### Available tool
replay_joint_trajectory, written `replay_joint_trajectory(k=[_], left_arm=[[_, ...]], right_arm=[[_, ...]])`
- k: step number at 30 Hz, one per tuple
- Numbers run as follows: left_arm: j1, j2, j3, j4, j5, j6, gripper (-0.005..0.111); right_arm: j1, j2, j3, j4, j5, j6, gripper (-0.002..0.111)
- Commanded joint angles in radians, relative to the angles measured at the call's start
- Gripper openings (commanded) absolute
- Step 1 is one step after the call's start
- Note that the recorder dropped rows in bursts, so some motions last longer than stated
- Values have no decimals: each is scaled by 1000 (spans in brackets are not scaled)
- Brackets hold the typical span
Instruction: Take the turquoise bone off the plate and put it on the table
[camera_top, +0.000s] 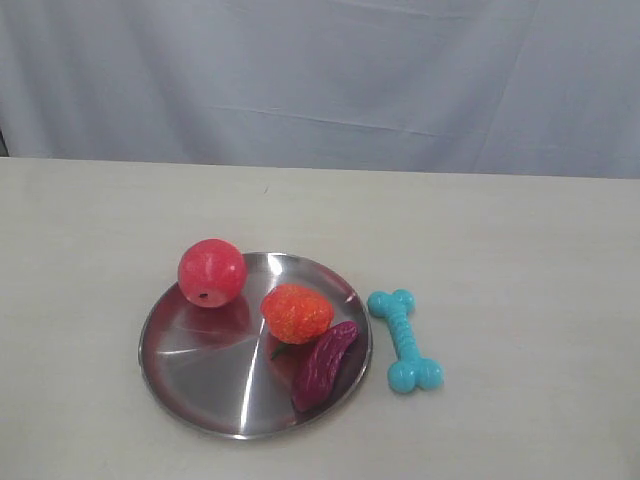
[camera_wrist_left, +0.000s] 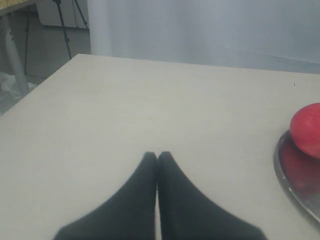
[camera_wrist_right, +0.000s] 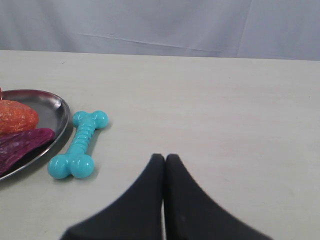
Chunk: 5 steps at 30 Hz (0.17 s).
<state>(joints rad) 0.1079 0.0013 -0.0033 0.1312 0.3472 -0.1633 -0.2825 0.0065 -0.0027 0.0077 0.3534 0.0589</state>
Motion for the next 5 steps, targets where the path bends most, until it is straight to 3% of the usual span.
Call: replay_joint_trajectory(k=[1, 5], left_arm=[[-7, -1, 3, 0, -3, -1, 0], [-7, -1, 3, 0, -3, -1, 0]], right_arm=[[-8, -7, 3, -8, -6, 25, 0], [-8, -7, 3, -8, -6, 25, 0]])
